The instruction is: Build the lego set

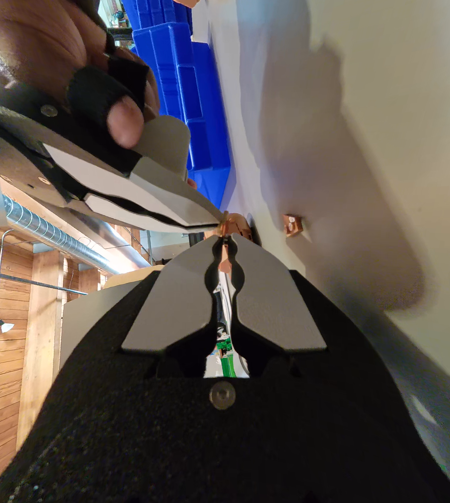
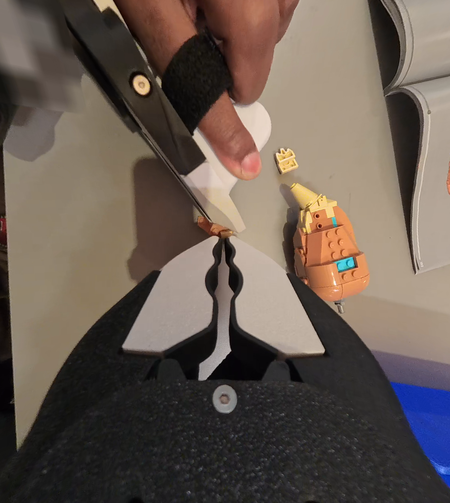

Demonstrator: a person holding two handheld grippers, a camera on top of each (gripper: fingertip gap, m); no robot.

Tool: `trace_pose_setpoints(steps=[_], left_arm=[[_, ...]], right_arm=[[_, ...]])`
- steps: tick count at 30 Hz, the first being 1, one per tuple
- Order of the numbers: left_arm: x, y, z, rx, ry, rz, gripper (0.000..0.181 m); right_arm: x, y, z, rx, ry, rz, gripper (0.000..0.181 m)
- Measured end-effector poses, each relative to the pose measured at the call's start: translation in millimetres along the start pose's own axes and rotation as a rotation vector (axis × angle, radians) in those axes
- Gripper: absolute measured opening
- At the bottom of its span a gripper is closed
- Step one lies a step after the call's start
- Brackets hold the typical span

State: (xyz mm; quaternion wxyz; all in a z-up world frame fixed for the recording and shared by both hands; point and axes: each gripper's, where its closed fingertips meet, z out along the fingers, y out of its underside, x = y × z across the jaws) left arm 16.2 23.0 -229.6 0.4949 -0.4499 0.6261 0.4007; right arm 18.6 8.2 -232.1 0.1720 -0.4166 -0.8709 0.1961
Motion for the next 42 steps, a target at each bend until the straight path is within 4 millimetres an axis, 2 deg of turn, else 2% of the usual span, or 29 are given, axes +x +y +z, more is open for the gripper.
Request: trace_pose_setpoints(steps=[1, 4, 12, 16, 22, 28, 35, 42], left_arm=[[-0.1, 0.2, 0.4, -0.001, 0.002, -0.002, 0.003], [-0.3, -1.0, 0.8, 0.003, 0.005, -0.012, 0.003], [0.9, -0.4, 2.7, -0.005, -0.002, -0.020, 0.003], [-0.7, 3.7, 2.0, -0.006, -0.003, -0.057, 0.003], [-10.0, 9.0, -1.1, 0.007, -0.036, -0.135, 0.003], [-22.7, 16.9, -6.0, 0.041, -0.081, -0.258, 0.003], [-26.3, 19.0, -5.6, 0.016, -0.129, -0.182, 0.003], [-26.5, 23.0, -5.5, 0.009, -0.124, -0.204, 0.003]], right_arm=[[0.2, -0.4, 0.1, 0.005, -0.002, 0.006, 0.001], [-2.1, -6.1, -1.1, 0.047, -0.043, 0.031, 0.000], [-1.4, -4.3, -0.9, 0.056, -0.047, 0.019, 0.000], [-3.9, -8.3, -11.5, 0.115, -0.099, 0.035, 0.003], [18.9, -11.3, -25.7, 0.269, -0.146, 0.214, 0.007], [24.3, -16.8, -32.9, 0.435, -0.237, 0.298, 0.015], [17.5, -17.7, -16.2, 0.474, -0.157, 0.215, 0.025], [16.3, -22.1, -17.8, 0.534, -0.129, 0.208, 0.022]])
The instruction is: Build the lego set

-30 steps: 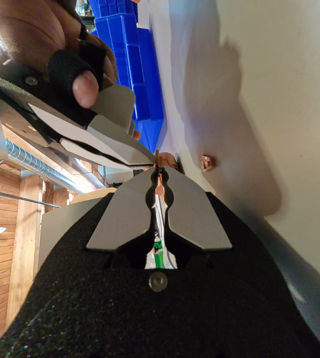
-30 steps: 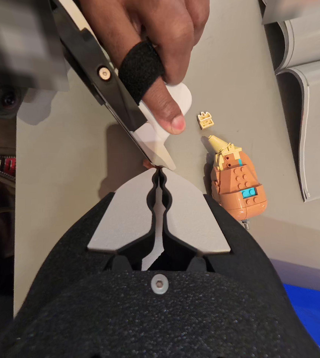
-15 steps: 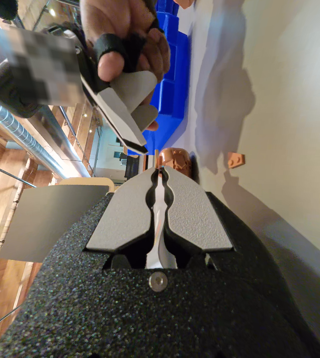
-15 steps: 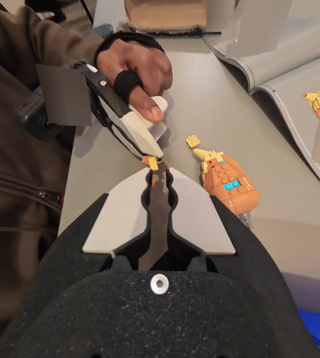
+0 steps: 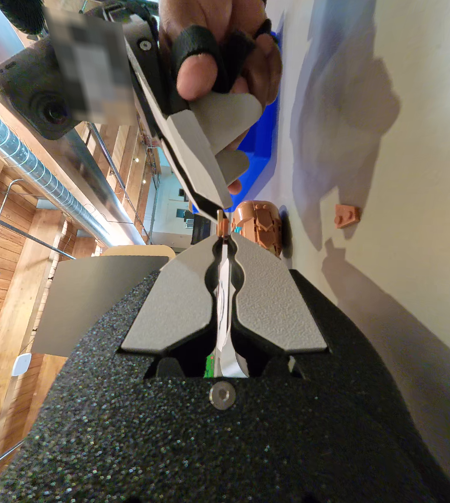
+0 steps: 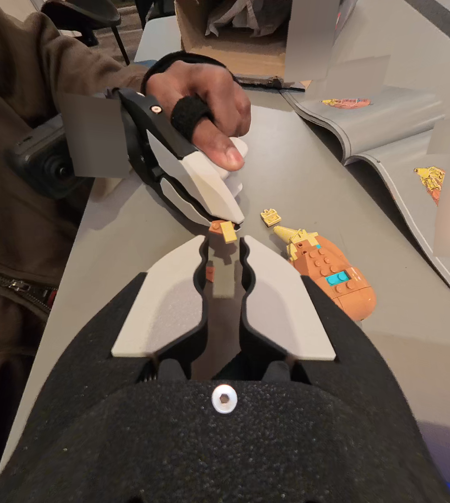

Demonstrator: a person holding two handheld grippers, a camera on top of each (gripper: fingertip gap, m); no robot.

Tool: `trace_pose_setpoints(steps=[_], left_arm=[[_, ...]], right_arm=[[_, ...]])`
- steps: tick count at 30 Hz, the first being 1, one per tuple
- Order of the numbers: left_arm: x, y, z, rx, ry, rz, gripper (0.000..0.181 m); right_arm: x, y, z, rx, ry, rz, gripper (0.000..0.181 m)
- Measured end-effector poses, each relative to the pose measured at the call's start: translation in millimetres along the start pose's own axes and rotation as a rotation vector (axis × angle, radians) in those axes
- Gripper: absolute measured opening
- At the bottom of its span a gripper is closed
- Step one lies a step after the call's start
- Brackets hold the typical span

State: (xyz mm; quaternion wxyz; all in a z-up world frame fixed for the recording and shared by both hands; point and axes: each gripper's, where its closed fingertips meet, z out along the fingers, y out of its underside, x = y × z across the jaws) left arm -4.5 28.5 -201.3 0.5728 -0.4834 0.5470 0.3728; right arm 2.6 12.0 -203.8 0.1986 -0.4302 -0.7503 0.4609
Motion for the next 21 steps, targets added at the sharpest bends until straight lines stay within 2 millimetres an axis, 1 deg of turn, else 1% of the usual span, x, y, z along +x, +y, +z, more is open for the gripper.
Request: trace_pose_setpoints(steps=[2, 5, 10, 18, 21], left_arm=[[0.2, -1.1, -0.1, 0.004, -0.001, 0.006, 0.003], [0.8, -1.7, -0.1, 0.004, 0.000, 0.016, 0.003], [-0.8, -0.4, -0.6, -0.003, -0.006, 0.010, 0.003], [-2.9, 3.6, -0.3, -0.038, -0.020, 0.027, 0.003], [-3.8, 3.6, -0.7, -0.039, -0.025, 0.032, 0.003]], right_arm=[[0.1, 2.3, 1.4, -0.007, 0.010, -0.004, 0.022], [-3.0, 2.1, 3.1, 0.001, -0.001, 0.003, 0.021], [-2.7, 1.0, 3.3, 0.009, 0.022, 0.010, 0.023], [1.6, 1.0, 5.1, 0.018, 0.099, 0.023, 0.023], [3.5, 0.1, 5.1, 0.033, 0.128, 0.025, 0.020]])
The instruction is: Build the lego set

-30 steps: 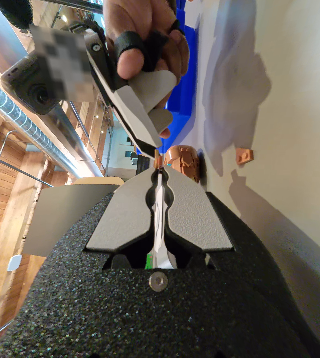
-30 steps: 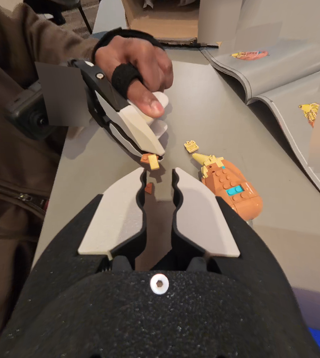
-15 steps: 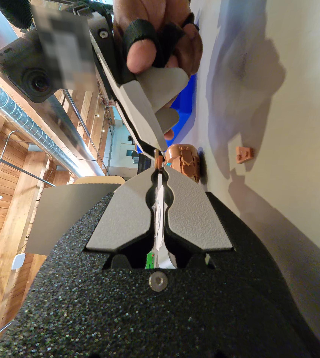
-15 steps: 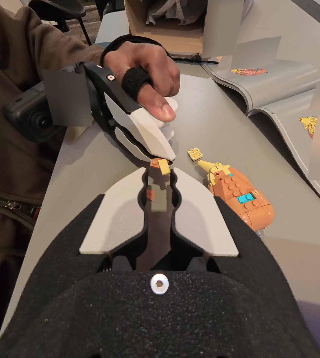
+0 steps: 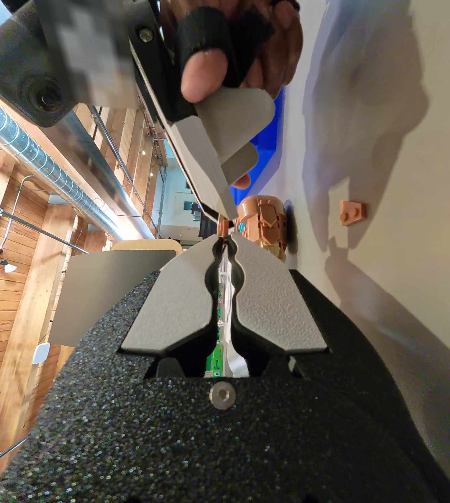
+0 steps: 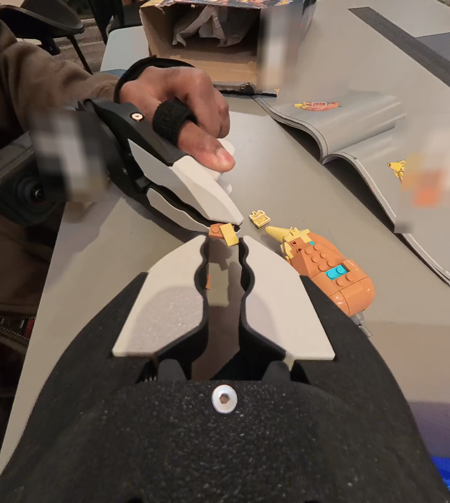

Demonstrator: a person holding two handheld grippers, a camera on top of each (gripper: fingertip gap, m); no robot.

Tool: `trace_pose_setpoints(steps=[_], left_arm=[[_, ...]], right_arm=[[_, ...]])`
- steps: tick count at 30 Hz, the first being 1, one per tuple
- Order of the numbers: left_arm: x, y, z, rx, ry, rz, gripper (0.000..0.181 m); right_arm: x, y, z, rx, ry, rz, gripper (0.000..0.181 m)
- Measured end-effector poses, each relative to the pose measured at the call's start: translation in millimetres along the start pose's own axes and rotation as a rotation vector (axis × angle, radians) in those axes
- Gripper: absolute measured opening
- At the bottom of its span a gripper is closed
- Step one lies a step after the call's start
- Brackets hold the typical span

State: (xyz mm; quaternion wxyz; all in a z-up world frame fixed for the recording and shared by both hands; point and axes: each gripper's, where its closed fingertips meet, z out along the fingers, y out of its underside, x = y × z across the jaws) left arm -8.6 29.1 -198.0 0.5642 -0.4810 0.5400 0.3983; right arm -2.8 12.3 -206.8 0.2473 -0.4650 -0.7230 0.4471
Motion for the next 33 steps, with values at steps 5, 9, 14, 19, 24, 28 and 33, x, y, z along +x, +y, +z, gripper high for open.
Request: trace_pose_setpoints(steps=[5, 9, 14, 19, 24, 28, 33], left_arm=[[1.5, -0.1, -0.1, -0.004, 0.004, 0.019, 0.003], [0.9, -0.3, -0.3, -0.005, 0.000, 0.027, 0.003], [-1.5, -1.1, -1.2, -0.001, -0.009, 0.020, 0.003], [-8.4, 1.6, -2.5, -0.017, -0.045, 0.019, 0.003], [-14.8, 5.5, -2.5, -0.044, -0.083, 0.016, 0.003], [-22.5, 8.5, -2.5, -0.073, -0.127, 0.008, 0.003], [-27.5, 7.5, -3.0, -0.095, -0.179, 0.087, 0.003]], right_arm=[[0.7, 2.2, 0.6, -0.008, 0.018, 0.005, 0.020], [0.7, 2.4, 0.2, -0.013, 0.028, -0.003, 0.020], [-0.1, 1.1, 0.1, 0.000, 0.005, 0.024, 0.033], [-1.2, -2.6, -3.1, 0.048, -0.059, 0.152, 0.041], [4.8, -11.7, -9.2, 0.164, -0.099, 0.327, 0.037], [7.0, -10.0, -5.2, 0.180, -0.022, 0.275, 0.036], [1.3, -20.9, -6.9, 0.254, -0.059, 0.363, 0.034]])
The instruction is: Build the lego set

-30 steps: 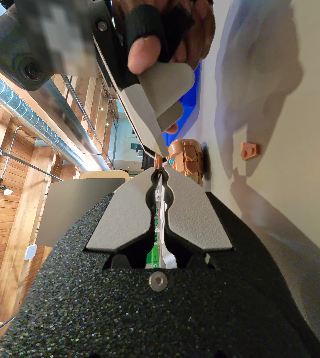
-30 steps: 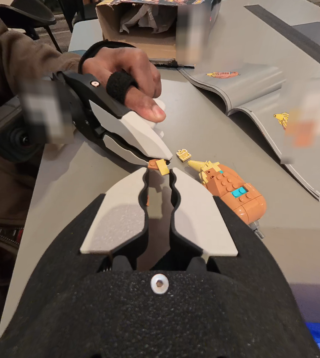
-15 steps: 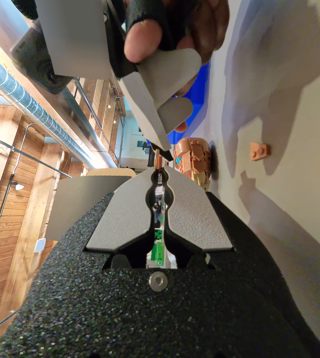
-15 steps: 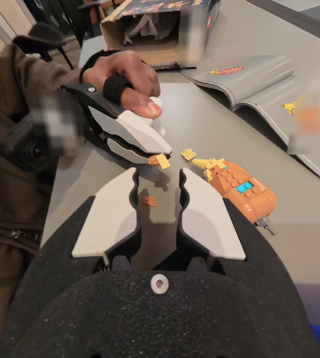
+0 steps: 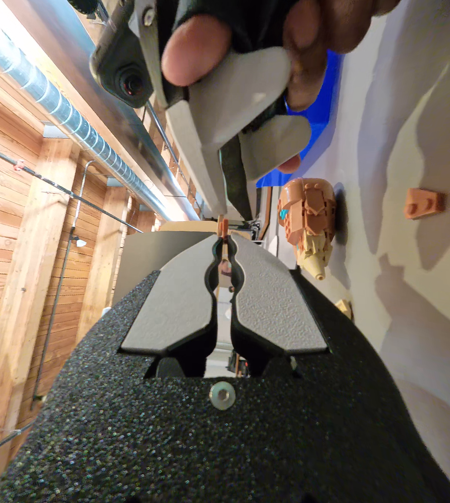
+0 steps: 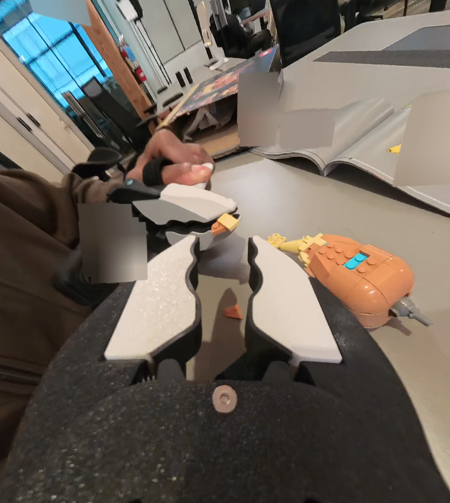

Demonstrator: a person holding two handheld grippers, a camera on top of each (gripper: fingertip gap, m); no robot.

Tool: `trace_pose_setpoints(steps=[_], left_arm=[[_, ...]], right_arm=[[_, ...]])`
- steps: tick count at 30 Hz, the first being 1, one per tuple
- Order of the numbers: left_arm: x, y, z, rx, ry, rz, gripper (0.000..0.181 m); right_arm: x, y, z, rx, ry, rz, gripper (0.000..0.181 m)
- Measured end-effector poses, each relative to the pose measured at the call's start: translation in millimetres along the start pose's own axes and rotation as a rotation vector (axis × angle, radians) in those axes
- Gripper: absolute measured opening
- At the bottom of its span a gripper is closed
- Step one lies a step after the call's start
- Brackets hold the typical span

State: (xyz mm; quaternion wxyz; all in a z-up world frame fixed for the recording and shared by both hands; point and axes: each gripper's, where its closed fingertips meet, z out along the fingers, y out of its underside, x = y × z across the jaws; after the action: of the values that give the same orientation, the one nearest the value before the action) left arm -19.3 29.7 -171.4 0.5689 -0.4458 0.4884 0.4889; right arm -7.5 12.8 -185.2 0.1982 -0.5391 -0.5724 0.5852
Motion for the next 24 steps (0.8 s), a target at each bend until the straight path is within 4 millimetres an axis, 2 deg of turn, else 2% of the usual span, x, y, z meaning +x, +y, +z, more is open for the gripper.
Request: trace_pose_setpoints(steps=[4, 7, 16, 24], left_arm=[[-0.6, -6.9, -1.3, 0.012, -0.033, 0.091, 0.003], [-1.5, -10.8, -1.8, 0.020, -0.052, 0.128, 0.003], [0.9, -14.8, -1.0, 0.028, -0.055, 0.170, 0.003], [4.5, -16.4, 0.4, 0.022, -0.047, 0.195, 0.003]], right_arm=[[1.1, -9.8, -6.5, 0.077, -0.063, 0.198, 0.030], [4.3, -7.9, -7.5, 0.078, -0.087, 0.291, 0.028], [0.8, -2.4, -4.9, 0.045, -0.109, 0.335, 0.025], [-4.0, -2.9, -3.6, 0.057, -0.121, 0.346, 0.008]])
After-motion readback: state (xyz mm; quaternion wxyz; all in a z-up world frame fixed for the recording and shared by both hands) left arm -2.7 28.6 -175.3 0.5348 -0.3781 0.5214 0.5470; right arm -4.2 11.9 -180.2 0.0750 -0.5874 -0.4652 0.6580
